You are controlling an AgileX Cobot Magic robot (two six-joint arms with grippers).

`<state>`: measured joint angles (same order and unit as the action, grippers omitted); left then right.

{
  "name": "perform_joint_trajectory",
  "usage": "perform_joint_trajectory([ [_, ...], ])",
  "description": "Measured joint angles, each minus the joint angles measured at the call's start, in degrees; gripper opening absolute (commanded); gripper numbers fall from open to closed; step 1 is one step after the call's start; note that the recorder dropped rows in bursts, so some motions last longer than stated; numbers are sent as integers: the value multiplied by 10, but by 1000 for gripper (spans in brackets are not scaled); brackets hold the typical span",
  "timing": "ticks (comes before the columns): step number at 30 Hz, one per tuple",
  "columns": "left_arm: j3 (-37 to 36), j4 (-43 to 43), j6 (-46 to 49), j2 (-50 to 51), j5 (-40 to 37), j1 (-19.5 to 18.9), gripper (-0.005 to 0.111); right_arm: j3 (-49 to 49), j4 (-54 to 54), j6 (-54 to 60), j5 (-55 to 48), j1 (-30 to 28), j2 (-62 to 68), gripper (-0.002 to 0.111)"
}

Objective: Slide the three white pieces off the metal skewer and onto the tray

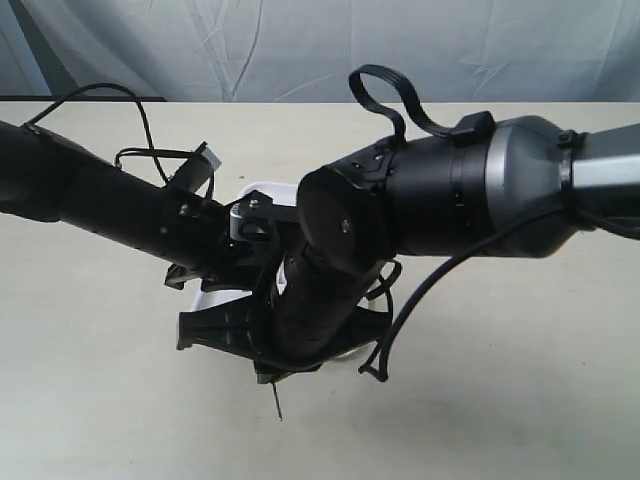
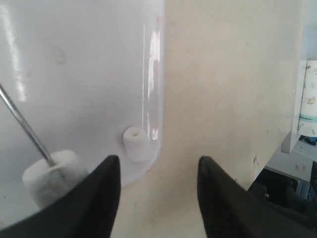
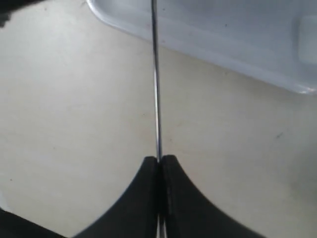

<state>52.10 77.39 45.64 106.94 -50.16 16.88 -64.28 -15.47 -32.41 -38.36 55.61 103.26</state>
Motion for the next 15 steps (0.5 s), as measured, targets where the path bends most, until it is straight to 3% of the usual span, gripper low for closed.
perform_joint_trajectory([
  [7,34,-23,-17,0,-34,-2,47,-6,98,-67,-95,0,-1,-1],
  [15,47,-84,-63,0,-20,-2,47,-9,119,-81,-83,0,-4,-1],
])
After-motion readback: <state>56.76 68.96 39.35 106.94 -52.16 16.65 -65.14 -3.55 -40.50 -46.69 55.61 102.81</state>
